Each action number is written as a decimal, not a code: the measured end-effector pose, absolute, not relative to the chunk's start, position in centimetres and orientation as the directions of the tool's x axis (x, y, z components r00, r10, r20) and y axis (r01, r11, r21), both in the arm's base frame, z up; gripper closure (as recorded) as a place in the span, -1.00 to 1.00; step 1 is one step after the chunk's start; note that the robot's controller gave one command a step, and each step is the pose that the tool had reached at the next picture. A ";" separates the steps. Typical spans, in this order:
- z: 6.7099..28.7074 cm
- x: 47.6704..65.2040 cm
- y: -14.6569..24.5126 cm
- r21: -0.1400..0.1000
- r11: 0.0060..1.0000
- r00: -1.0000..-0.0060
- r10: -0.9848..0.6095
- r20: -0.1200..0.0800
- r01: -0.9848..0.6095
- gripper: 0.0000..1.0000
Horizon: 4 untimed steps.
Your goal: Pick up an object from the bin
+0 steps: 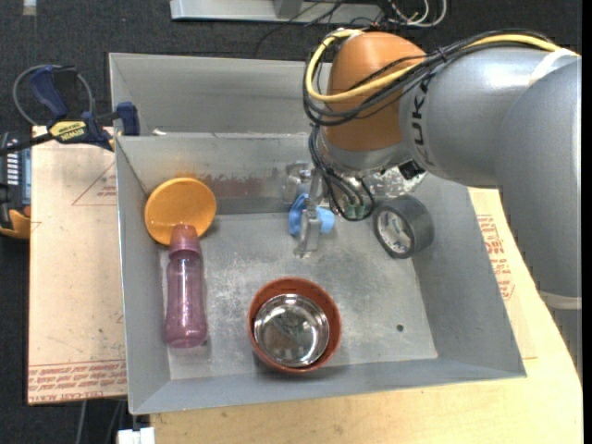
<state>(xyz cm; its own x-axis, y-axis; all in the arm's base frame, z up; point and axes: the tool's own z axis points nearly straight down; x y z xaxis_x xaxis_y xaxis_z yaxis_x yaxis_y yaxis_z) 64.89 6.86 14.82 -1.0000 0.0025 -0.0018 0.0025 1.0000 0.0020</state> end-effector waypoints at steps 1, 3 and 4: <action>17.9 59.0 6.3 0.002 0.968 -0.968 -0.251 -0.002 -0.251 -1.00; 24.3 63.4 8.0 0.003 0.999 -0.999 -0.042 -0.016 -0.042 -1.00; 34.2 62.3 8.0 -0.001 0.963 -0.963 -0.270 -0.020 -0.270 -1.00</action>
Offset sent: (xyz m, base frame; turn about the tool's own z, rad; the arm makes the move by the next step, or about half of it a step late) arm -0.0008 0.0043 0.1153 -0.0045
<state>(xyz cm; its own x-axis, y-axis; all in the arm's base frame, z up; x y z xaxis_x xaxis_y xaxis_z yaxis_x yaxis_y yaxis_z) 62.35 8.02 34.23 -0.9628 -0.2696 -0.0201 -0.2696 0.9630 -0.0010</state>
